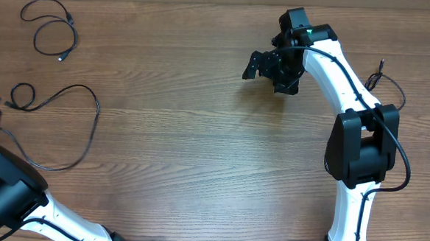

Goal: Untangle cables

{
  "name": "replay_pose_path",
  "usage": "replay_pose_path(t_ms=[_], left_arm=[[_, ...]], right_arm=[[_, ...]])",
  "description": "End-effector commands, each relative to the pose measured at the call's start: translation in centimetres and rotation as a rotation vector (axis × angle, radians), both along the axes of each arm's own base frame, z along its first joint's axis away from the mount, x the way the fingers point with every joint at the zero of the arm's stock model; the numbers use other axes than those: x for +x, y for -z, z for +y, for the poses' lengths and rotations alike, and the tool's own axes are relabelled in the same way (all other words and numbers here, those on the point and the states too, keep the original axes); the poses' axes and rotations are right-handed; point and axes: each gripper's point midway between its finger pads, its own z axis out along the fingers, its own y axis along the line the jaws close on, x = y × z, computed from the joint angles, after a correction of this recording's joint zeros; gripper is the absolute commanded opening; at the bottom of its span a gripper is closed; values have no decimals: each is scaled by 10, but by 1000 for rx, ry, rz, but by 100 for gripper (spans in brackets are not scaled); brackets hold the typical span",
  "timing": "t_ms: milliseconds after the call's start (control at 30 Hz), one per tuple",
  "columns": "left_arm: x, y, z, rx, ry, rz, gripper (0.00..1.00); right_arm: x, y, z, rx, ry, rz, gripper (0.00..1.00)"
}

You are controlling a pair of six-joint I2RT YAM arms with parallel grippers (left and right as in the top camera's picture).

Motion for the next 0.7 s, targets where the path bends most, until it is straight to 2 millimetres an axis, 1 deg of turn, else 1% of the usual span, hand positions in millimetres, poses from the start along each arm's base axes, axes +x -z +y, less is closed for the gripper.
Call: replay_pose_path(t_ms=[0, 67, 167, 200, 367, 533, 567, 667], left_arm=[[18, -42, 15, 97, 104, -58, 4], [28, -63, 22, 143, 130, -102, 4], [44, -75, 23, 179, 189, -151, 4], [55, -78, 21, 191, 250, -175, 4], [91, -87, 6, 263, 476, -201, 4], [126, -96, -15, 333, 600, -222, 4], [129, -95, -16, 347, 610, -211, 4], [130, -92, -14, 398, 590, -133, 4]], right_arm=[[4, -4, 1, -2, -5, -19, 100], [4, -4, 1, -2, -5, -20, 100], [4, -4, 2, -1, -5, -21, 100], [4, -4, 2, -1, -5, -21, 100], [4, -4, 1, -2, -5, -19, 100], [3, -4, 1, -2, -5, -18, 100], [3, -4, 1, -2, -5, -18, 100], [3, -4, 1, -2, -5, -15, 100]])
